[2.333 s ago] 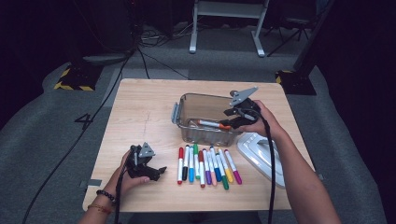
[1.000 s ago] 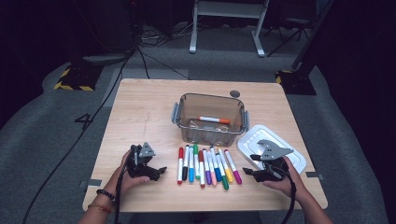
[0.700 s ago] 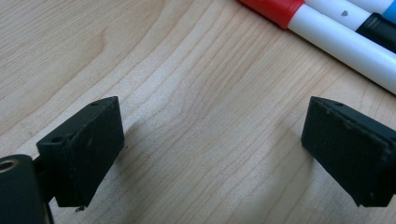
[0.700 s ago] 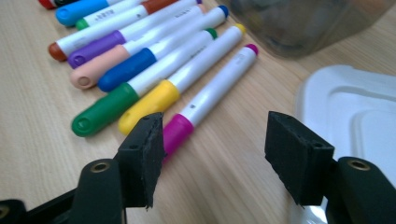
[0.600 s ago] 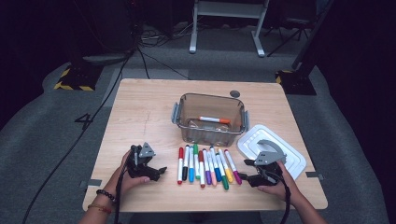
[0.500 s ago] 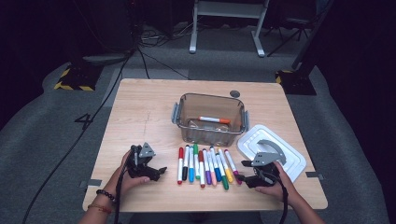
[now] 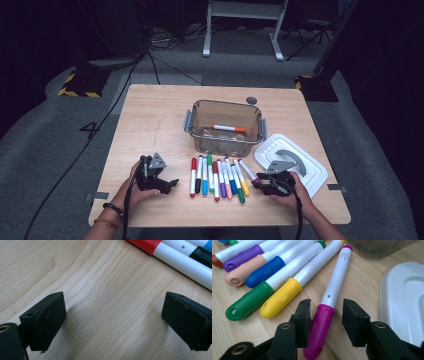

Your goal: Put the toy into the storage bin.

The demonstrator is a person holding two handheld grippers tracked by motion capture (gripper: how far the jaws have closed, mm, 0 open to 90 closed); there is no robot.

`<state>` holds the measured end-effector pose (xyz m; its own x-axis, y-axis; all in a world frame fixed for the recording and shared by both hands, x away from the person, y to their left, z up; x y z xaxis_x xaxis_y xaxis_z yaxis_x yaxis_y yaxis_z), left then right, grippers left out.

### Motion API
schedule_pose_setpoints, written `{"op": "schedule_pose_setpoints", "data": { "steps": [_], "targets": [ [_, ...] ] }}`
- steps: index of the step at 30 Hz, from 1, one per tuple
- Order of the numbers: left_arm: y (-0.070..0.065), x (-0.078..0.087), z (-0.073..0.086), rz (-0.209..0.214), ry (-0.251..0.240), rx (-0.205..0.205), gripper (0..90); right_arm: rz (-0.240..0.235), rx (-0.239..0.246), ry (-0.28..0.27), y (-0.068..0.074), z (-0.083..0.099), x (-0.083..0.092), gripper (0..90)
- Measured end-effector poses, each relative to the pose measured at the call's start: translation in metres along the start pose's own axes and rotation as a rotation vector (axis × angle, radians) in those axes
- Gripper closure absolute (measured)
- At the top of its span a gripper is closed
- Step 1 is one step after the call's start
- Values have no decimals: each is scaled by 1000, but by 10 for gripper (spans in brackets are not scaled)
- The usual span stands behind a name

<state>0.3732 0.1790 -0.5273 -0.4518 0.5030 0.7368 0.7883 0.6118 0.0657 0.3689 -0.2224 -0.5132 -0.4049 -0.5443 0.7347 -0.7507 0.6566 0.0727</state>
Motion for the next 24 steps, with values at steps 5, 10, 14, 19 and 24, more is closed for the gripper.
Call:
{"op": "schedule_pose_setpoints", "data": {
  "steps": [5,10,14,19,24],
  "targets": [
    [0,0,0,0,0,0,62,29,-32,-9,-4,0,0,719],
    [0,0,0,0,0,0,62,79,-51,-12,-6,-1,1,742],
    [0,0,0,0,0,0,62,84,-47,-12,-8,0,2,746],
    [0,0,0,0,1,-5,62,84,-27,-24,-7,-2,7,747],
    [0,0,0,0,1,-5,62,74,-6,-37,-6,-5,13,748]
  ]
}}
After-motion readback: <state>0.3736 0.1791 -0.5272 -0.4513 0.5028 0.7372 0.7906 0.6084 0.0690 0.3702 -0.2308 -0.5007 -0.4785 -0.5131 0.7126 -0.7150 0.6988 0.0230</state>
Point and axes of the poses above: each handheld gripper's, and its own axes: x roughly backward along the jaws, z roughly out of its underside, y roughly to its left, the point moved 3 cm from there along -x, roughly forward along the jaws, and after that the axes turned 7 degrees about -x, right-handed, at the moved point
